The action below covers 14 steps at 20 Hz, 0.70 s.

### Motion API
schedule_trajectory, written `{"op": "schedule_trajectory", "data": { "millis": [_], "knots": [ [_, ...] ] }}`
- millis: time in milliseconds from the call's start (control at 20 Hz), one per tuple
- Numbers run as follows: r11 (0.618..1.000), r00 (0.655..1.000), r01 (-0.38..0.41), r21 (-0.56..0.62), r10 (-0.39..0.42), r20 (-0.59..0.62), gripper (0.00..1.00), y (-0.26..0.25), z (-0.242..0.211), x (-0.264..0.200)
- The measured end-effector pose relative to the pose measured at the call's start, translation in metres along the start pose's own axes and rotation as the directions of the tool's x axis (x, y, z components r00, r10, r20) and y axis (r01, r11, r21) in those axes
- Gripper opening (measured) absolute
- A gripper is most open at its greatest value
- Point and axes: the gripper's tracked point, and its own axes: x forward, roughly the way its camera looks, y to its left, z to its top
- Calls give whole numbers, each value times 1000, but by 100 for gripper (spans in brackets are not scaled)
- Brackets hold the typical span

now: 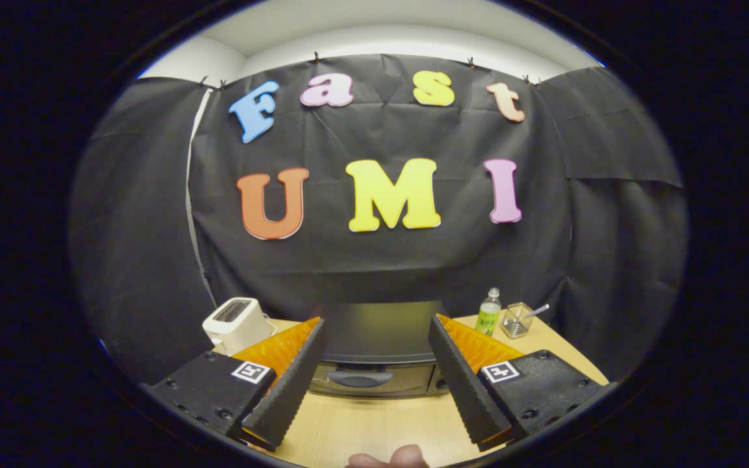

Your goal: Open the toaster oven, put the food inside, and close the toaster oven door.

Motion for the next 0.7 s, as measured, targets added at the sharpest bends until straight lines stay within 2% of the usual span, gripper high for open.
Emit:
{"op": "schedule_trajectory", "data": {
  "millis": [300,700],
  "knots": [
    [1000,992,-9,-20,6,-123,100,16,-64,76],
    [999,968,17,-32,-24,-251,100,19,-126,122]
  ]
}}
